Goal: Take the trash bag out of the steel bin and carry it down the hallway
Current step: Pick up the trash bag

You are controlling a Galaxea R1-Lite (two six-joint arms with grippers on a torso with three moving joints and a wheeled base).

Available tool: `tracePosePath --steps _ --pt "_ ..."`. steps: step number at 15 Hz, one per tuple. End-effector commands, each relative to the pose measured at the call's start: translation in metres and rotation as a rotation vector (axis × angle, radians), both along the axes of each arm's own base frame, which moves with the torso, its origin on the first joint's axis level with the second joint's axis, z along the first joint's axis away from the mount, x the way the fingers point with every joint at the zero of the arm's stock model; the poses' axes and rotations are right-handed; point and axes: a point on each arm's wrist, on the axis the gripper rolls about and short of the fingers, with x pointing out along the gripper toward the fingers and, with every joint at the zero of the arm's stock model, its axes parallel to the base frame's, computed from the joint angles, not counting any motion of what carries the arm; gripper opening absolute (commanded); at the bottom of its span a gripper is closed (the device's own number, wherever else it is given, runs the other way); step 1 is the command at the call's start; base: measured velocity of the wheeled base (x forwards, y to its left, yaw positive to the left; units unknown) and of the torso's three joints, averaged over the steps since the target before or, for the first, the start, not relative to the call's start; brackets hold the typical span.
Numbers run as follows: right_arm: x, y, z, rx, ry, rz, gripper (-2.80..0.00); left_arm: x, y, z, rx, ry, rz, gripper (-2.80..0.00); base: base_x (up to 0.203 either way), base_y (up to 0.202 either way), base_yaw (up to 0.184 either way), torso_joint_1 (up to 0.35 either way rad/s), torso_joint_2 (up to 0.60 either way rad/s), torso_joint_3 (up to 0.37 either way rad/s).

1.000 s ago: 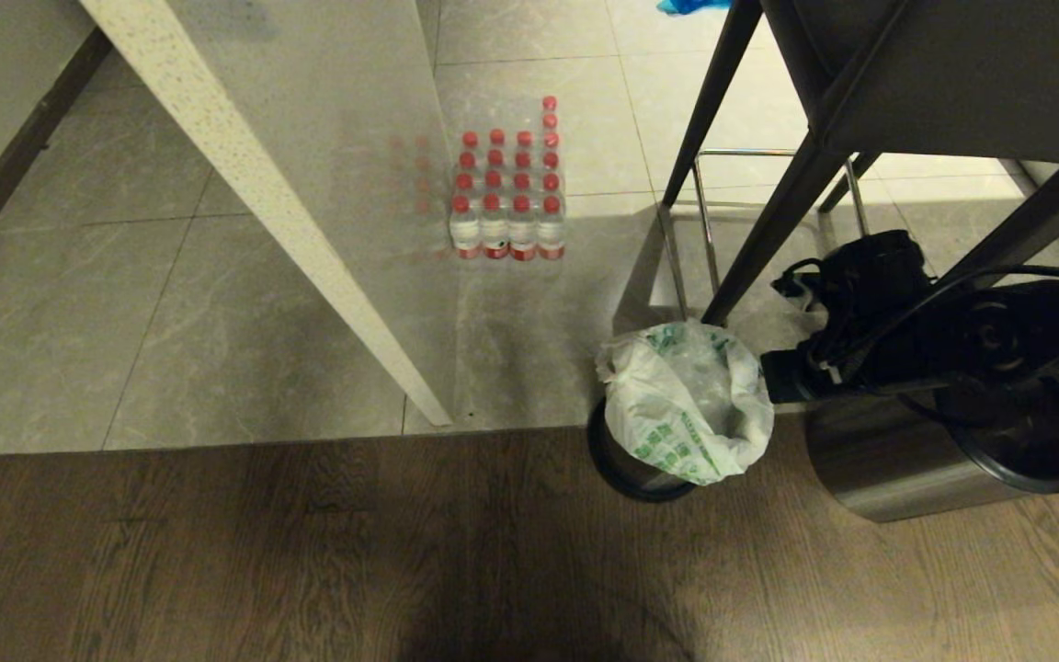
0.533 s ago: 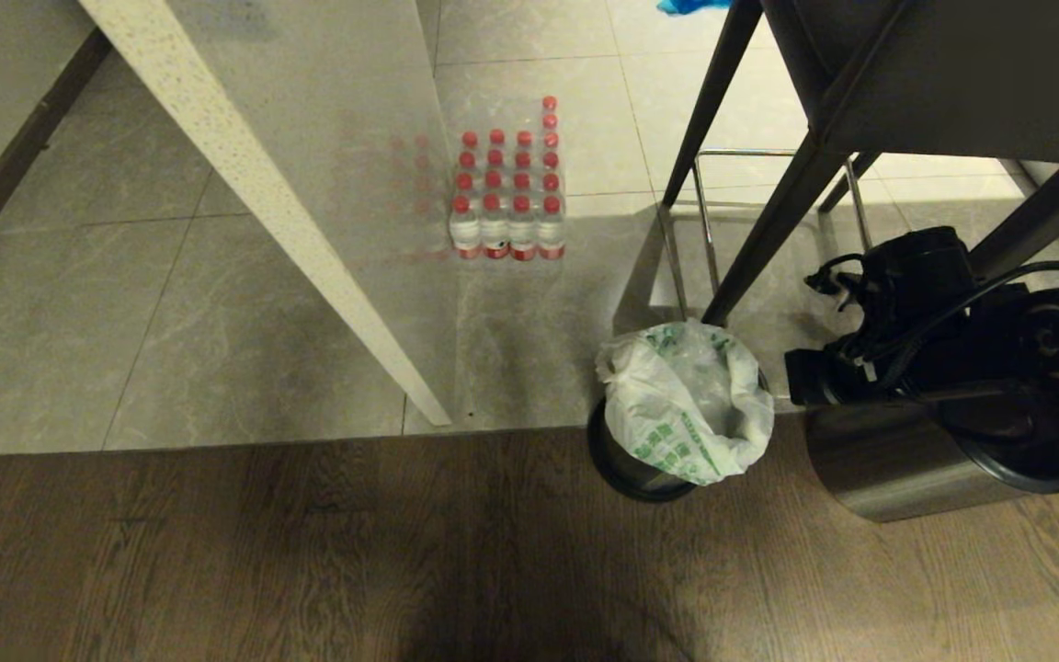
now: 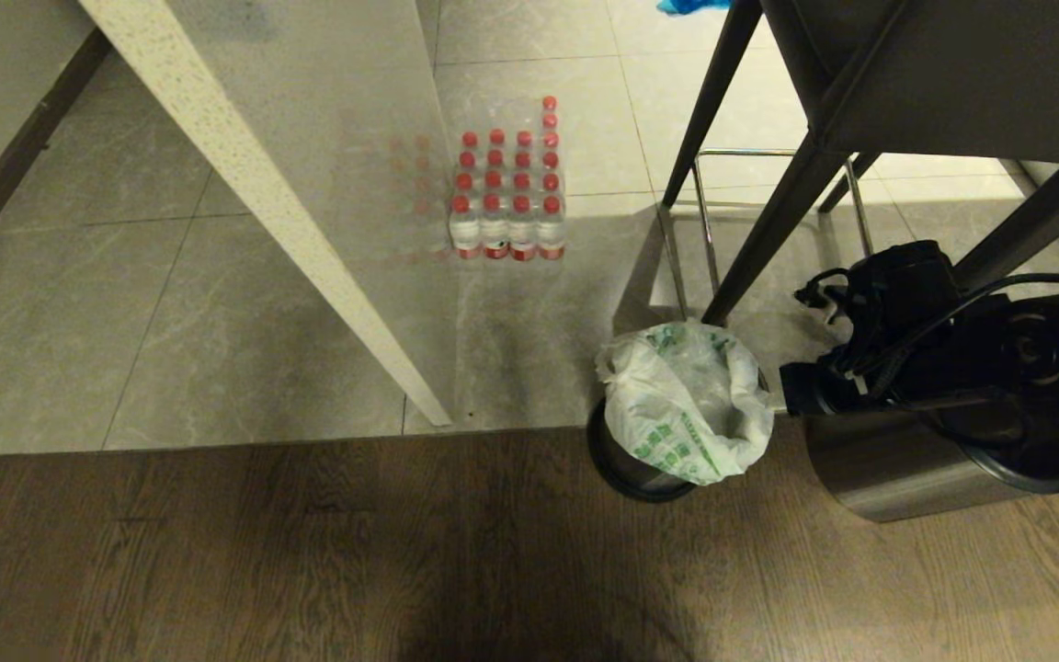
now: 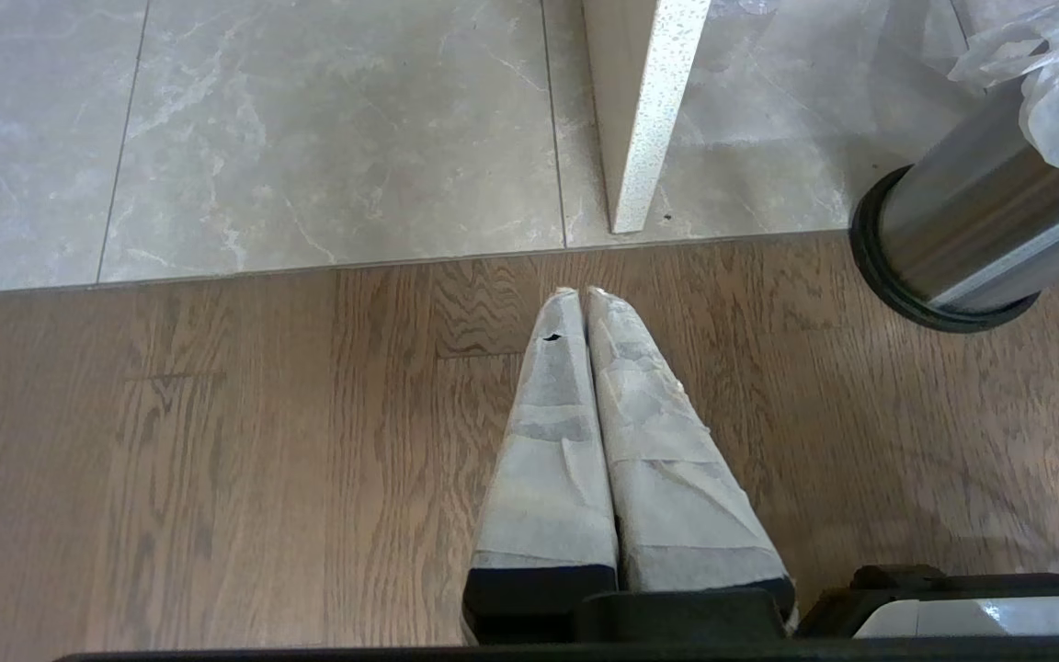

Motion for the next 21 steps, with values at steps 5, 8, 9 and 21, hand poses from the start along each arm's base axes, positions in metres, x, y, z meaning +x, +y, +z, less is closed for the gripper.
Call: tracePosePath --steps 5,8,9,21 --pt "-0.002 0.006 -0.009 -0.043 0.019 0.056 0.00 0.000 0.000 0.000 0.000 0.000 -0.001 -2.80 0.000 0.000 0.000 0.000 0.00 0.000" --pt "0.004 0.017 -0.015 -0.049 0.031 0.079 0.00 0.000 0.000 0.000 0.000 0.000 0.001 -2.80 0.000 0.000 0.000 0.000 0.00 0.000" --pt "0.005 0.022 -0.018 -0.048 0.033 0.094 0.00 0.000 0.000 0.000 0.000 0.000 0.000 -2.80 0.000 0.000 0.000 0.000 0.00 0.000" --pt "0.031 0.053 -0.034 0.050 0.076 0.194 0.00 0.000 0.000 0.000 0.000 0.000 0.001 -2.80 0.000 0.000 0.000 0.000 0.00 0.000"
